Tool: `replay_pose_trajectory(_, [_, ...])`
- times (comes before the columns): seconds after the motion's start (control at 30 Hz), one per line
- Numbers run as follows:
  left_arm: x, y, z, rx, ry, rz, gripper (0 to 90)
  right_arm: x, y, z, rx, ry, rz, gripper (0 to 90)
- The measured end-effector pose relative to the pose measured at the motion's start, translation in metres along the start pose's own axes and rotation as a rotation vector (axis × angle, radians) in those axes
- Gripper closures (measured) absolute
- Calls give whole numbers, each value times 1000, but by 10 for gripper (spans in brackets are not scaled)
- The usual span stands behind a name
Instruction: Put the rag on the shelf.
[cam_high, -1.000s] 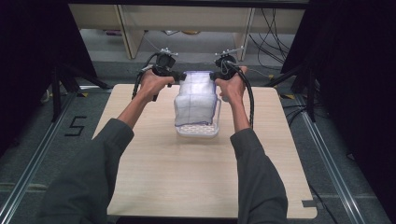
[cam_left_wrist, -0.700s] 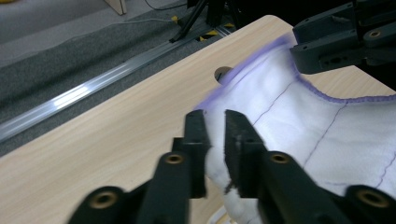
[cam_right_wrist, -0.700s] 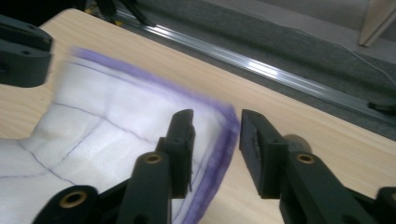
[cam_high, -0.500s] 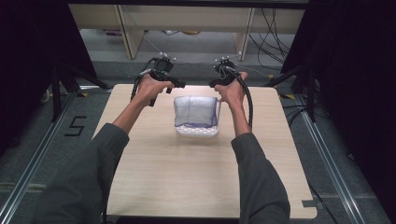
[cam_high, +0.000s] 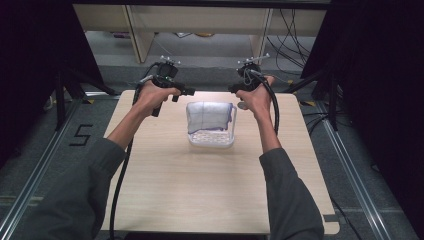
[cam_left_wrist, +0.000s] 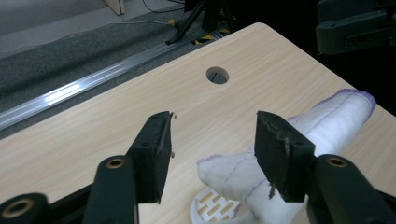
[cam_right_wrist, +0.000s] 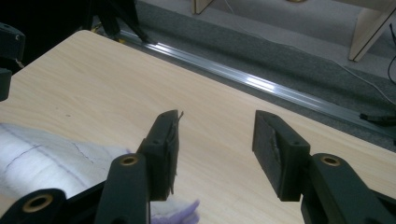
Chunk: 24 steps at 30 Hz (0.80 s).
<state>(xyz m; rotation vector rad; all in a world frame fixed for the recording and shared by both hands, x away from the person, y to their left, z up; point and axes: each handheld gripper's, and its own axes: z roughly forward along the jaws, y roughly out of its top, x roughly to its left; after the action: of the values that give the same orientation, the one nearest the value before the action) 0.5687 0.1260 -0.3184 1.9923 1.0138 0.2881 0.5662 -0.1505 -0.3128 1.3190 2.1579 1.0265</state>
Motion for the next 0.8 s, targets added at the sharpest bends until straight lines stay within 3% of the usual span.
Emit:
replay_pose_trajectory(0.23, [3, -11, -13, -17, -23, -23, 419, 1, -6, -13, -6, 17, -11, 502])
replay_pose_trajectory(0.33, [3, -16, -17, -38, -41, -55, 409, 1, -9, -20, 3, 16, -9, 498])
replay_pose_trajectory(0.57, [5, -26, -26, -59, -60, -60, 400, -1, -16, -31, -8, 34, -11, 484])
replay_pose_trajectory(0.8, [-2, -36, -33, -67, -73, -48, 358, 6, -23, -43, -26, 52, -15, 437])
